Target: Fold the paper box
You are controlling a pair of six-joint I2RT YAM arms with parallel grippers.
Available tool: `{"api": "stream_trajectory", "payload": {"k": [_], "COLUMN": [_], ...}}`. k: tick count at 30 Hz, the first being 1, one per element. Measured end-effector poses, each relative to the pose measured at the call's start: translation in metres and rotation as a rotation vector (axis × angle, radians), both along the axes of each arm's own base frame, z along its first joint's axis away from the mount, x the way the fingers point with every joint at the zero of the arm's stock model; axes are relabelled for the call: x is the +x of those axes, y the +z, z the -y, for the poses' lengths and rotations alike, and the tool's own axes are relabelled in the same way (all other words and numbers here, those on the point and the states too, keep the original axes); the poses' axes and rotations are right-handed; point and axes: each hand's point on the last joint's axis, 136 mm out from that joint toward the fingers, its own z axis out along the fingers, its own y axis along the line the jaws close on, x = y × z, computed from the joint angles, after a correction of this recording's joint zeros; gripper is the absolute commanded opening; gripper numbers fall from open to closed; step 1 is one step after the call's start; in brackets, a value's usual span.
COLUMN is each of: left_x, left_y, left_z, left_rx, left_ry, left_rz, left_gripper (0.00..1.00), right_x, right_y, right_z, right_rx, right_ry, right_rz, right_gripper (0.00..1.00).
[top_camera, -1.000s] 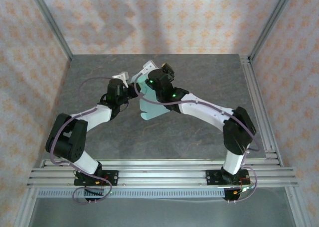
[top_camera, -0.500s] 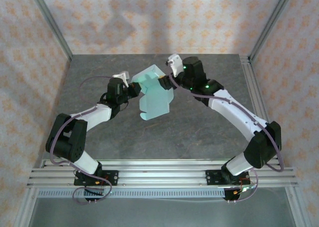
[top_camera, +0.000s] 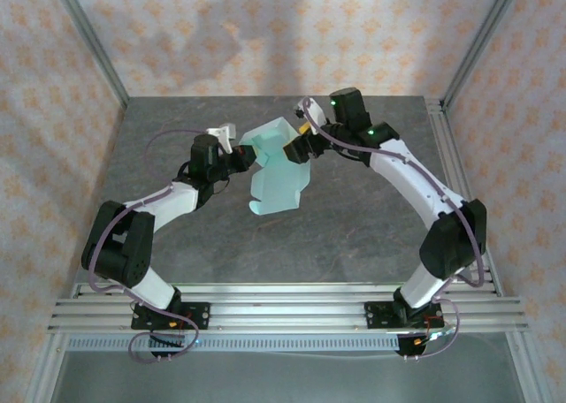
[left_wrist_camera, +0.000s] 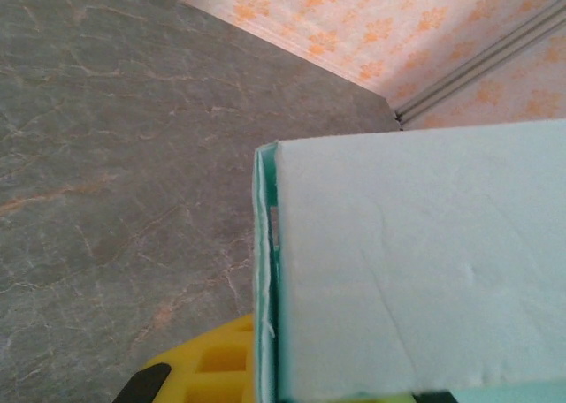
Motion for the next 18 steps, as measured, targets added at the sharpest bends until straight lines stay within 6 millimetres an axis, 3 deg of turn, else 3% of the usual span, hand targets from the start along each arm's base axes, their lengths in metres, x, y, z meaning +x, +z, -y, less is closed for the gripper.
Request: {"api": "stream_trajectory", "payload": {"k": [18], "left_x": [-0.0007], "left_y": [0.0069], "left_z": [0.007], "left_rx": [0.009], "left_ry": [-0.053], "left_rz": [0.03], "left_gripper": [0.0], "right_x": [-0.0006], "right_y": [-0.0077], "right_z": [-0.0011], "right_rx": [-0.073], "right_ry": [0.068], "right_rz": [0.0], "right_gripper": [0.48]}}
